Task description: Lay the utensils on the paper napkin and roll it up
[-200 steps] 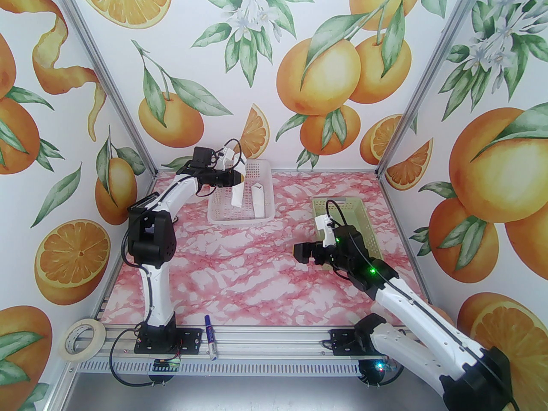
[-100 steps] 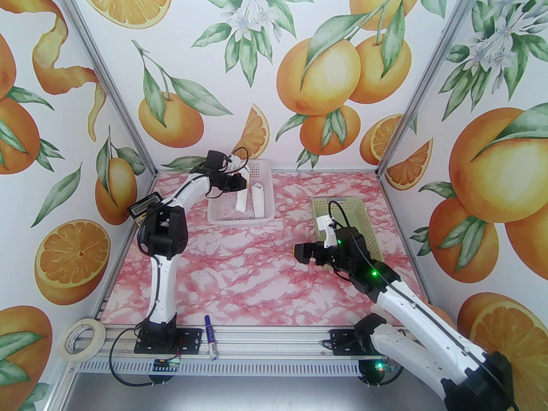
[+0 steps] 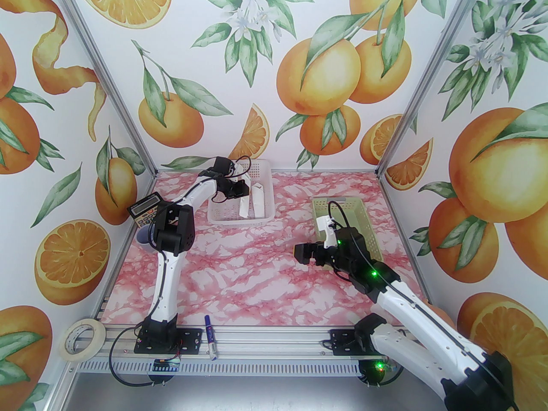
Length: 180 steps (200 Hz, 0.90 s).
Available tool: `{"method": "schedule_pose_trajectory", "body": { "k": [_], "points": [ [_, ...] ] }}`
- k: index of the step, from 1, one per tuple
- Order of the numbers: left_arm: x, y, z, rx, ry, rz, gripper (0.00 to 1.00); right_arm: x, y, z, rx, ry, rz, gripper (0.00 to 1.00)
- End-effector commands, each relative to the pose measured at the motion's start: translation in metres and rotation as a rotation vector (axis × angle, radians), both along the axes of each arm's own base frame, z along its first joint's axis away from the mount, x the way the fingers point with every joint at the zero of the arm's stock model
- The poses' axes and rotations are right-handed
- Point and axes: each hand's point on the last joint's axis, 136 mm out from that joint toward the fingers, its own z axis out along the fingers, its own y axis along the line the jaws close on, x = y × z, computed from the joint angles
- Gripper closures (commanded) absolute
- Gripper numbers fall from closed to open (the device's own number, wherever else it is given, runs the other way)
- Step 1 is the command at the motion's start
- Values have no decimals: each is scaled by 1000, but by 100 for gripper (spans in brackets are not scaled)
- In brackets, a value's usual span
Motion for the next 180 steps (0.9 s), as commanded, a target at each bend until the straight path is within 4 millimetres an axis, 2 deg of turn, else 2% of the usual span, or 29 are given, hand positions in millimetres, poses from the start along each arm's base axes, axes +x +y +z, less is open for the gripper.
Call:
{"method": "schedule_pose_trajectory", "body": {
  "k": [1, 79, 124, 180],
  "points": [
    [8, -3, 0, -7, 0, 26, 100, 2, 0, -2, -4, -12, 3, 0],
    [9, -3, -18, -27, 74, 87, 100, 3, -2, -4, -17, -13, -4, 0],
    [7, -11, -27, -66, 118, 83, 100, 3, -3, -2, -18, -17, -5, 0],
    [11, -9, -28, -54, 124, 106, 100, 4, -3, -1, -22, -21, -6, 0]
  ]
}}
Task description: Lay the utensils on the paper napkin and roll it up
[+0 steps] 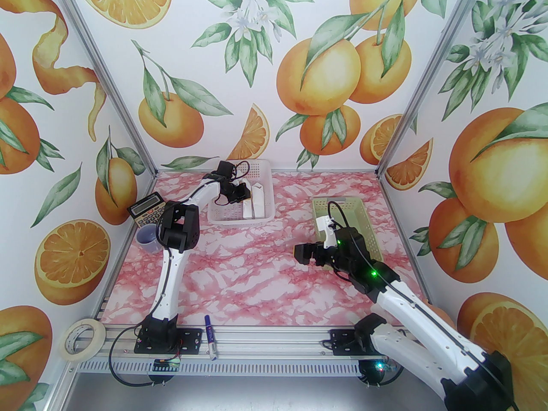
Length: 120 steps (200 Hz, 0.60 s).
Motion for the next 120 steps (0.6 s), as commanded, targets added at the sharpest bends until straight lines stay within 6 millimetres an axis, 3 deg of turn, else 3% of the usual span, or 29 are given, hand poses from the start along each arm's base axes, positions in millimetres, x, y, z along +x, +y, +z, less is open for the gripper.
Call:
{"method": "schedule_pose_trajectory", "body": {
  "k": [1, 81, 120],
  "points": [
    [5, -3, 4, -3, -4, 11, 100, 4, -3, 0, -16, -18, -11, 0],
    [2, -3, 1, 29, 28, 31, 92, 7, -5, 6, -41, -22, -15, 0],
    [1, -4, 2, 24, 30, 14, 77, 8, -7, 7, -51, -23, -26, 0]
  ]
}}
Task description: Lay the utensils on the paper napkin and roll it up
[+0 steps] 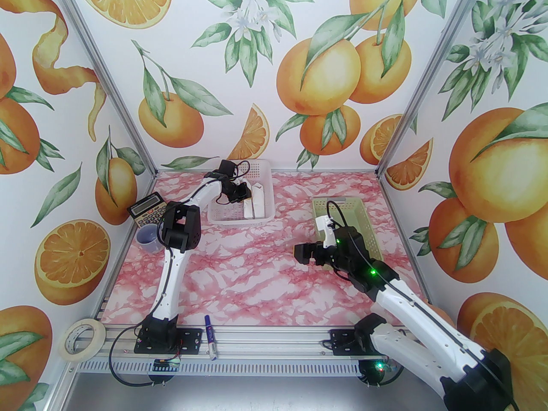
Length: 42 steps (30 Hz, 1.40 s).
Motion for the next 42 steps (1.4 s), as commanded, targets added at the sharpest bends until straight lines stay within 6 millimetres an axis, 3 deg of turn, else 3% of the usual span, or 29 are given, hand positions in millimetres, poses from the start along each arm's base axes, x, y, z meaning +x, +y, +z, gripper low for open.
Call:
{"method": "schedule_pose_trajectory", "body": {
  "k": [1, 12, 26, 42],
  "points": [
    [2, -3, 2, -4, 1, -10, 77, 6, -5, 9, -23, -25, -23, 0],
    [-3, 4, 4, 19, -6, -54, 62, 8, 2, 9, -5, -10, -1, 0],
    [-5, 5, 14, 12, -34, -92, 56, 10, 5, 9, 0, -3, 4, 0],
    [-6, 20, 26, 66, -55, -97, 52, 11, 5, 10, 1, -4, 0, 0]
  ]
}}
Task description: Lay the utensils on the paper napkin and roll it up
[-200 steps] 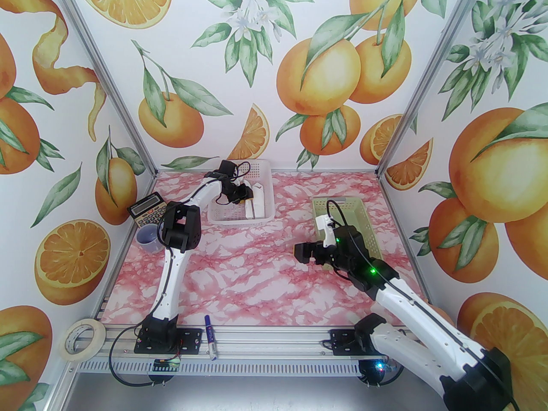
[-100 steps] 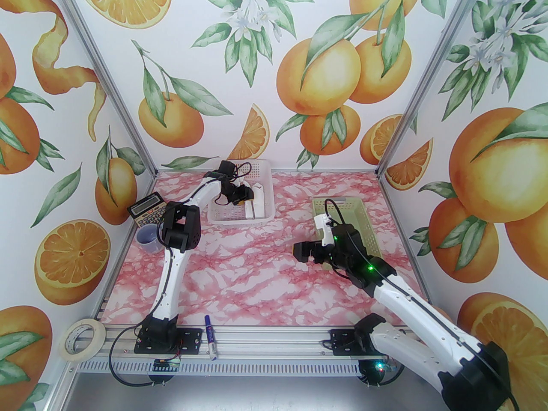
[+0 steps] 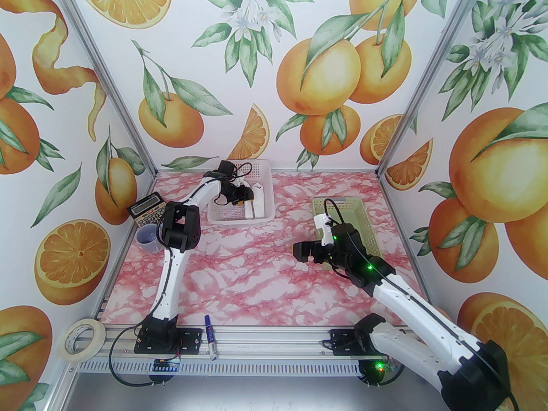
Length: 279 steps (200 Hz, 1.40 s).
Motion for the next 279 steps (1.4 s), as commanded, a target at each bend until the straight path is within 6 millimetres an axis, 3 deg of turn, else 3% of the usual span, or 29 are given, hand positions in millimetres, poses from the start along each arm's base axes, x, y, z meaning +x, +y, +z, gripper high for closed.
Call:
{"method": "schedule_pose_trajectory", "body": {
  "k": [1, 137, 279],
  "points": [
    [5, 14, 30, 33, -50, 5, 52, 5, 3, 15, 19, -32, 4, 0],
    [2, 26, 32, 84, -52, 4, 46, 7, 4, 10, 19, -20, 2, 0],
    [-3, 55, 33, 227, -42, 4, 38, 10, 4, 9, 18, -24, -2, 0]
  ]
}}
